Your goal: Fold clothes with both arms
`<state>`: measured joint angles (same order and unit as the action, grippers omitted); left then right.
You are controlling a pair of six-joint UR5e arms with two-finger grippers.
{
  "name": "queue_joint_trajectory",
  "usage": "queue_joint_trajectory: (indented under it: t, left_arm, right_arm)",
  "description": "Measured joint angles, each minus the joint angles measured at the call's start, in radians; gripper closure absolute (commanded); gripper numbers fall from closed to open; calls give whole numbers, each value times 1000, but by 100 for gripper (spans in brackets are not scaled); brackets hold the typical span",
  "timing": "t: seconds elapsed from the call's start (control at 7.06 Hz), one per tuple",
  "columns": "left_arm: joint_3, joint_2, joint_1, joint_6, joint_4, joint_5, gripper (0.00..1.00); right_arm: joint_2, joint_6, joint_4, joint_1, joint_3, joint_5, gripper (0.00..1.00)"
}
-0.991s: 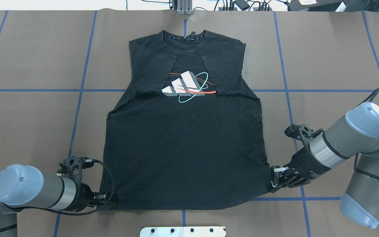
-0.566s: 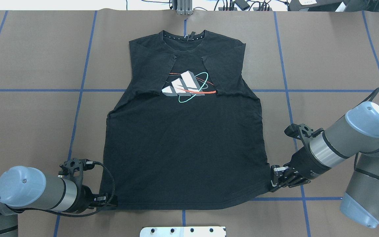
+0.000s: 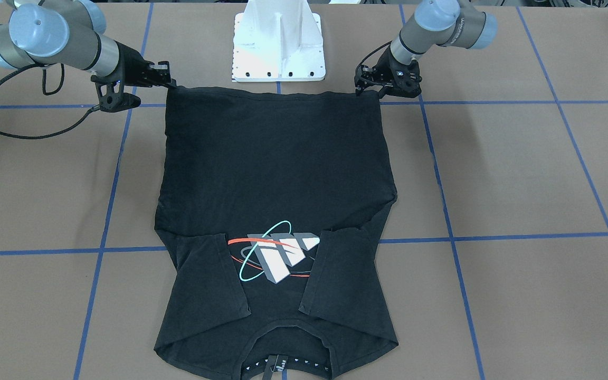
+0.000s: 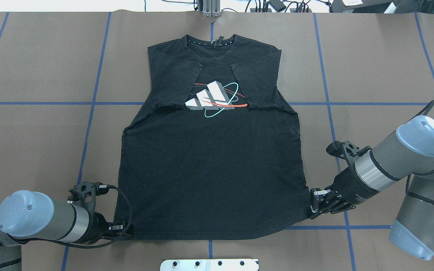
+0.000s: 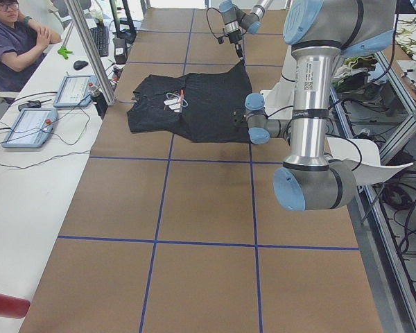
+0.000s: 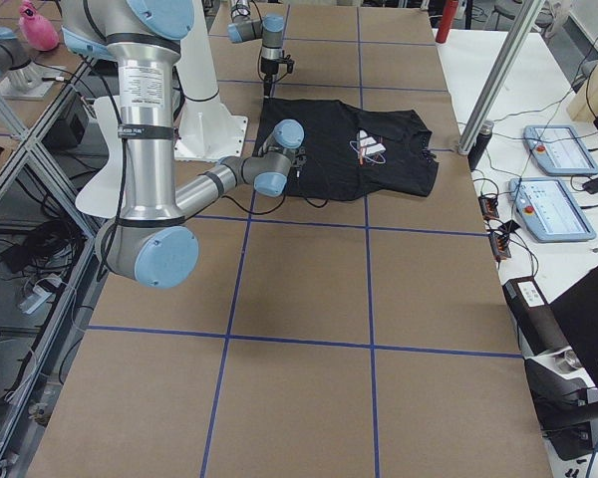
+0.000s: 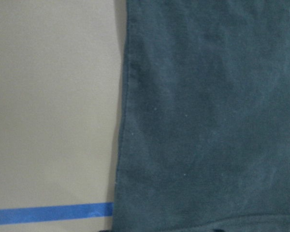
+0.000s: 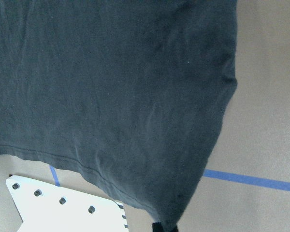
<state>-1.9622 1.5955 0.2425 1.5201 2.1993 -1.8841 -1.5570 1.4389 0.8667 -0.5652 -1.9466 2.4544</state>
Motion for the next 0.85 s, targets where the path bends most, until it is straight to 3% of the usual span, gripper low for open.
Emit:
queue_joint_trajectory:
  t: [0.28, 0.85]
  left_arm:
    - [-4, 0, 1, 5, 0, -1, 100]
    - [-45, -9, 14, 8, -6, -6, 100]
  right_arm:
    - [0, 0, 0, -1, 0, 0, 100]
    - [-3, 0, 0, -4, -2, 16, 100]
